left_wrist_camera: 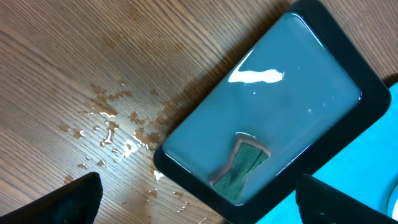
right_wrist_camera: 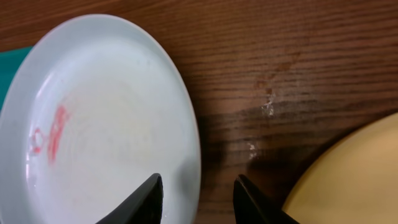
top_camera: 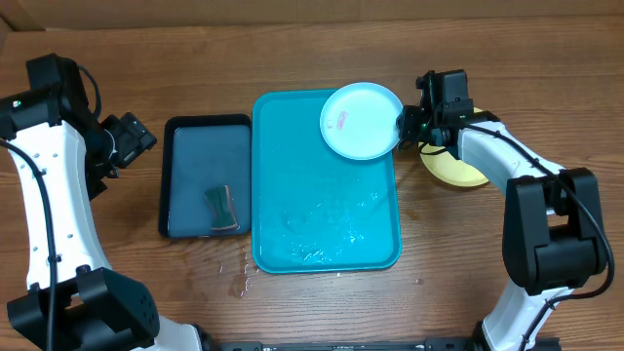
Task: Clean dirty plates on tray and stack at the side
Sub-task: 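Grasp the white plate rim with the right gripper and drag it left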
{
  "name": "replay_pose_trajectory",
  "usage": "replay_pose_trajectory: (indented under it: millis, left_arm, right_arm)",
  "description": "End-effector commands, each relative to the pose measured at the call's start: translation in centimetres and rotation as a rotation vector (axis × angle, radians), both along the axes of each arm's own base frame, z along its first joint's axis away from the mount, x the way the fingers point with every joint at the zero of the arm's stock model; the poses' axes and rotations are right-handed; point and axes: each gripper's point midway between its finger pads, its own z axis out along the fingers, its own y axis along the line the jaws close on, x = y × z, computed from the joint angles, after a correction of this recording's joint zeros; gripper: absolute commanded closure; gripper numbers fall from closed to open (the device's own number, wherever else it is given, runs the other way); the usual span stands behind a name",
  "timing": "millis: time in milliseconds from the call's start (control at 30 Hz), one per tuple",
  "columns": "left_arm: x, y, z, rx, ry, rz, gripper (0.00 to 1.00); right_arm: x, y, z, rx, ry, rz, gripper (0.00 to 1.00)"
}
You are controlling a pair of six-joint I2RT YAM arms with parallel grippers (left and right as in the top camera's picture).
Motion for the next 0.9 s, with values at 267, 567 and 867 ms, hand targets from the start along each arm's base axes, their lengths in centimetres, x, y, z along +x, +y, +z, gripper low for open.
replay_pose_trajectory:
  millis: [267, 567, 867]
  left_arm:
    - [-0.07, 0.2, 1.0, 0.016, -0.026, 0.016, 0.0]
    - [-0.07, 0.2, 1.0, 0.016, -0.026, 0.016, 0.0]
    - [-0.07, 0.2, 1.0, 0.016, -0.026, 0.016, 0.0]
  right_arm:
    - [-0.6, 0.36, -0.43, 0.017, 0.027, 0.011, 0.65]
    - [-0.59, 0.37, -0.67, 0.018, 0.029, 0.011, 0.92]
    - [-0.88, 0.31, -0.85, 0.015, 0.044, 0.01, 0.72]
